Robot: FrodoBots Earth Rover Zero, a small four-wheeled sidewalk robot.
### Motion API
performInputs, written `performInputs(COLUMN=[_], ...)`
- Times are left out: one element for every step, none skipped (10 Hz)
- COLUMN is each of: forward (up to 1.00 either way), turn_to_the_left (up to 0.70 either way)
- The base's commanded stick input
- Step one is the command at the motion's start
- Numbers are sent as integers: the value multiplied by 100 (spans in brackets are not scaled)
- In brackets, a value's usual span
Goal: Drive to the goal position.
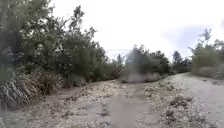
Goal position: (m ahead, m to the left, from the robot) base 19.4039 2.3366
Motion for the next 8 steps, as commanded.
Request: performInputs(forward=[45, 45, 45, 45, 45, 45, 45, 45], turn_to_the_left=[0, 0, 0, 0, 0, 0, 0, 0])
